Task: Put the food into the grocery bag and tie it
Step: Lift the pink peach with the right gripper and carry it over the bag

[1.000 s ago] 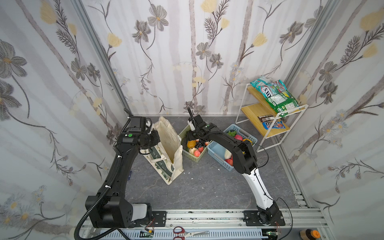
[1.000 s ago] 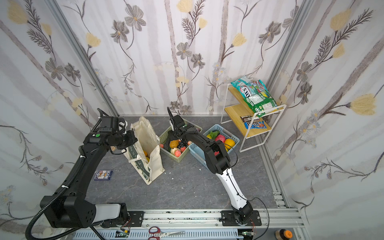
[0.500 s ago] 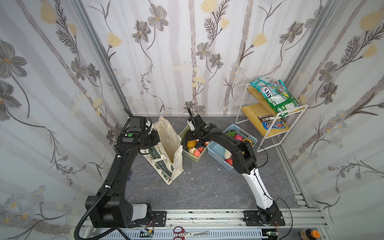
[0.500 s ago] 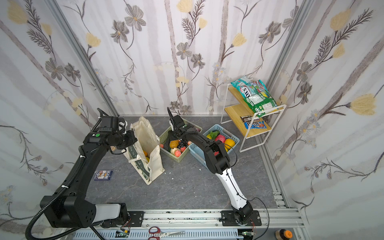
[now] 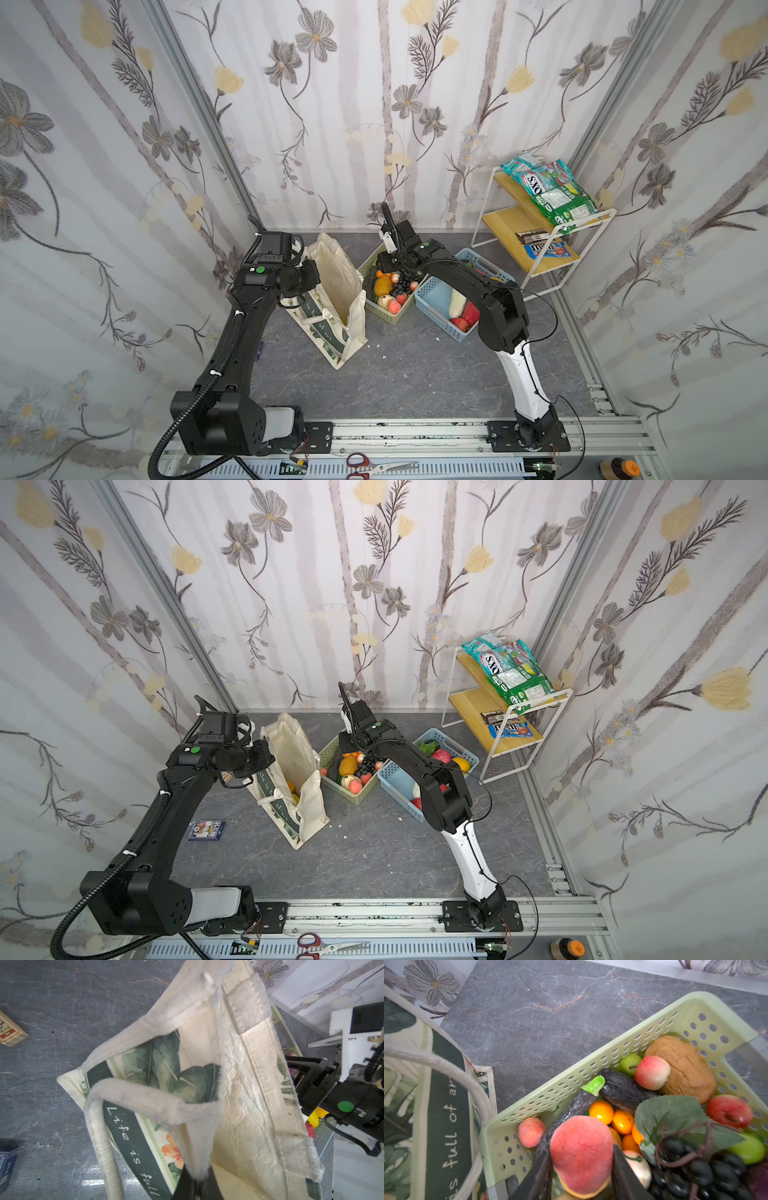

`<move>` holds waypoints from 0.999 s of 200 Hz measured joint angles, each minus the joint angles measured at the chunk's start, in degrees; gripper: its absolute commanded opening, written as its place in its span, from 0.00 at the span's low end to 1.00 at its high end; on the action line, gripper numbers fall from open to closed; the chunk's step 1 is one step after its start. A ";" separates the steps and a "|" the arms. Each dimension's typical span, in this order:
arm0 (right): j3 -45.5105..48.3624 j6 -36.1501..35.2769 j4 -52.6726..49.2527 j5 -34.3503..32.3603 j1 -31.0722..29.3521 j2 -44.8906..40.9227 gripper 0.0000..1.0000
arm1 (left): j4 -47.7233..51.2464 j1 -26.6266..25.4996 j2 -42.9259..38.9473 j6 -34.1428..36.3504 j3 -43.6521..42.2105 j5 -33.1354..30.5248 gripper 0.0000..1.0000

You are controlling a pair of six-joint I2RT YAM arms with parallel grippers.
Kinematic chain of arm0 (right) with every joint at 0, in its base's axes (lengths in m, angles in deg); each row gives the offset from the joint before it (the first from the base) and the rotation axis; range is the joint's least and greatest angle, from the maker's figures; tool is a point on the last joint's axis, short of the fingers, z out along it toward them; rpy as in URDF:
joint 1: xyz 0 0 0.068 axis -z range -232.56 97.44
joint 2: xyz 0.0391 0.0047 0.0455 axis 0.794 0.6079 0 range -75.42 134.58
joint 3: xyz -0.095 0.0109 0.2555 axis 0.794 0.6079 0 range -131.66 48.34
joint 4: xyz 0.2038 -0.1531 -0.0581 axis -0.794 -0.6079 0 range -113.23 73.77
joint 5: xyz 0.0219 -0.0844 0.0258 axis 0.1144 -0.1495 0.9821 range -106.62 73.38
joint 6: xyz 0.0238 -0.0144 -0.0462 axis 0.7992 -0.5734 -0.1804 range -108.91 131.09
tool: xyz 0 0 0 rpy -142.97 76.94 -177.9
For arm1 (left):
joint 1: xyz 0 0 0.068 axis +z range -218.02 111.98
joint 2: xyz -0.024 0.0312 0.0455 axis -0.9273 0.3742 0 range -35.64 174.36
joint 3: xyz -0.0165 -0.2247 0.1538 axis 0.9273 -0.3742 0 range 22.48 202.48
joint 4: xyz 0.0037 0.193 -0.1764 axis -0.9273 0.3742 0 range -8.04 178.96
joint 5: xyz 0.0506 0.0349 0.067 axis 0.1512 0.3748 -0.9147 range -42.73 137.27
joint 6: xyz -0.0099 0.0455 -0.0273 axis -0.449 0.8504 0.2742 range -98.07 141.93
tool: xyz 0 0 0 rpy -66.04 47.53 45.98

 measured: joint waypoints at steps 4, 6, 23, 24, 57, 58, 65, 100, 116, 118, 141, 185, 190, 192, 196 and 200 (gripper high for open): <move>0.61 -0.15 -0.11 -0.17 0.00 -0.81 0.43 | -0.02 -0.07 0.02 0.00 0.11 0.00 0.00; 0.87 -0.17 -0.13 -0.17 0.02 -1.16 0.43 | -0.02 -0.09 0.02 -0.02 0.17 0.00 0.00; 2.62 -0.70 -0.61 -0.35 0.09 -4.50 0.43 | 0.04 -0.37 0.15 -0.02 0.66 0.11 0.00; 2.67 -0.70 -0.63 -0.35 0.09 -4.66 0.43 | 0.04 -0.39 0.15 -0.02 0.66 0.11 0.00; 2.95 -1.46 -0.92 -0.42 -0.44 -10.54 0.44 | 0.04 -1.03 0.76 -0.22 1.27 0.17 0.00; 2.95 -1.49 -0.92 -0.44 -0.46 -10.62 0.44 | 0.04 -1.05 0.79 -0.22 1.29 0.17 0.00; 2.95 -1.60 -0.92 -0.57 -0.72 -11.63 0.44 | 0.02 -1.27 0.85 -0.24 1.42 0.15 0.00; 2.86 -1.77 -0.96 -1.44 -3.96 -15.69 0.45 | 0.07 -2.16 0.96 -0.48 2.14 -0.02 0.00; 2.19 -1.77 -1.18 -1.44 -6.21 -16.48 0.45 | 0.04 -2.40 1.05 -0.61 2.25 -0.07 0.00; 2.08 -1.77 -1.20 -1.44 -6.49 -16.55 0.45 | 0.04 -2.40 1.05 -0.61 2.25 -0.07 0.00; 0.87 -1.77 -2.03 -1.44 -10.73 -16.81 0.45 | 0.13 -2.62 1.07 -0.63 2.27 -0.33 0.00; 1.03 -2.21 -2.67 0.70 -15.85 -14.93 0.44 | 0.15 -2.86 1.03 -0.66 2.27 -0.48 0.00; 1.36 -2.25 -2.69 1.16 -16.11 -14.47 0.44 | 0.15 -2.91 0.98 -0.68 2.27 -0.50 0.00; 1.53 -2.32 -2.73 1.18 -16.22 -14.29 0.45 | 0.15 -2.91 0.98 -0.68 2.27 -0.50 0.00; 1.86 -2.54 -2.84 1.18 -16.41 -13.88 0.44 | 0.17 -2.95 0.96 -0.68 2.27 -0.50 0.00; 2.14 -2.73 -2.99 1.31 -16.63 -13.49 0.45 | 0.17 -2.95 0.90 -0.68 2.27 -0.55 0.00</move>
